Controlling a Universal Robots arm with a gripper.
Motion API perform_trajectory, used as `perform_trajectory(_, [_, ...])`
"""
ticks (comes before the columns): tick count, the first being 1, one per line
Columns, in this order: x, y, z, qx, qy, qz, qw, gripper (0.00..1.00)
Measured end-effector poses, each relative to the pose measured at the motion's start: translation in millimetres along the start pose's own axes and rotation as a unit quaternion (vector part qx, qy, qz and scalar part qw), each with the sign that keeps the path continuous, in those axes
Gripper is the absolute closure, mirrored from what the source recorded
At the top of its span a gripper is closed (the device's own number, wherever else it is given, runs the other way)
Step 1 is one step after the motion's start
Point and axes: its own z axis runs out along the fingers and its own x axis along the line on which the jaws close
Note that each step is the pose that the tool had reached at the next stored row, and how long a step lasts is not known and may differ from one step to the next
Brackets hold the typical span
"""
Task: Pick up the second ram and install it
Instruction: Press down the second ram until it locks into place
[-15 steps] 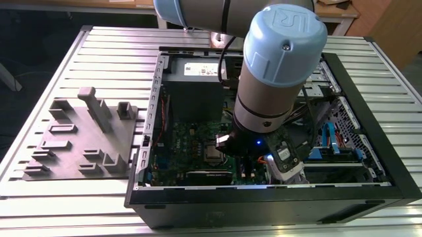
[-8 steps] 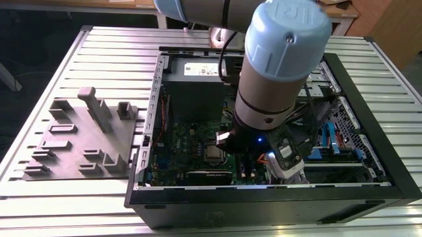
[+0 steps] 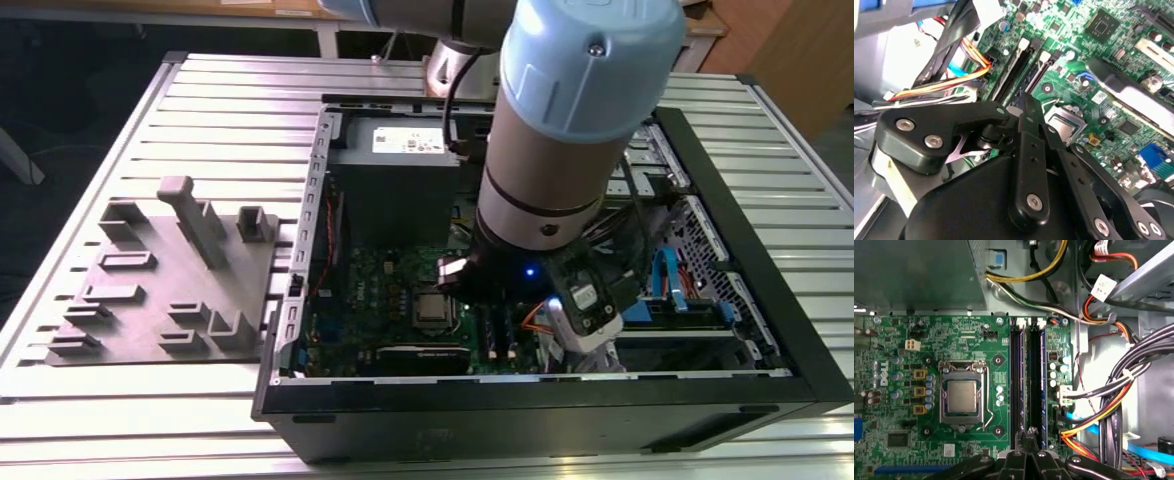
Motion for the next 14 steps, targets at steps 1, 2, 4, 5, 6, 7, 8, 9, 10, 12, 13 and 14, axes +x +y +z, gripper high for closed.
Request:
perform_trajectory(1, [0.0,2.2,0.2,-0.0001,0.0000,0.000,1.0000,0.93])
perform_trajectory(2, [0.2,4.9,0.4,0.0000,0.0000,0.000,1.0000,0.93])
perform_trajectory(4, [0.3,11.0,1.0,0.0000,-0.0001,0.000,1.0000,0.93])
perform_trajectory(5, [0.4,14.2,1.2,0.0000,0.0000,0.000,1.0000,0.93])
perform_trajectory(6, [0.5,17.3,1.5,0.0000,0.0000,0.000,1.0000,0.93])
perform_trajectory(7, [0.6,20.4,1.7,0.0000,0.0000,0.000,1.0000,0.93])
perform_trajectory(8, [0.7,23.3,2.0,0.0000,0.0000,0.000,1.0000,0.93])
perform_trajectory(9, [0.8,25.8,2.2,0.0000,0.0000,0.000,1.0000,0.93])
perform_trajectory(10, [0.9,28.0,2.4,0.0001,0.0000,0.000,1.0000,0.93])
perform_trajectory(12, [0.9,30.3,2.6,0.0009,0.0000,0.000,1.0000,0.93])
perform_trajectory(13, [0.8,30.5,2.6,0.0009,-0.0001,0.000,1.0000,0.93])
perform_trajectory(14, [0.9,30.5,1.8,0.0011,0.0000,0.000,1.0000,0.93])
